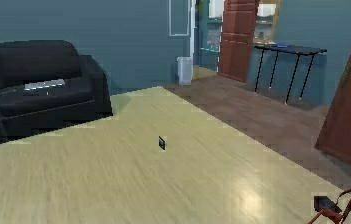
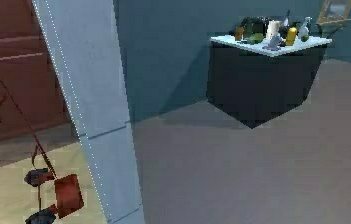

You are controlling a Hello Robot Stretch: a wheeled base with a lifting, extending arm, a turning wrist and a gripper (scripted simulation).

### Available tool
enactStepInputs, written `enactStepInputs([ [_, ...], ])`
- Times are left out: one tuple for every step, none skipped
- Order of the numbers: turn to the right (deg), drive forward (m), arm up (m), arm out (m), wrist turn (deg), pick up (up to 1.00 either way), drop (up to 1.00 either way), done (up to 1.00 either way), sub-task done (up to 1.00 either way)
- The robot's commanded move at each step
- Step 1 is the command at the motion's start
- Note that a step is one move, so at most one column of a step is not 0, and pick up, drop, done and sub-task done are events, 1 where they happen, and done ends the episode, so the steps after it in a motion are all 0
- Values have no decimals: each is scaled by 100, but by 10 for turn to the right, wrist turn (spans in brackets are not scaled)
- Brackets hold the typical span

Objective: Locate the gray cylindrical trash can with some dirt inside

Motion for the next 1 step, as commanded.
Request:
enactStepInputs([
  [0, 100, 0, 0, 0, 0, 0, 0, 0],
])
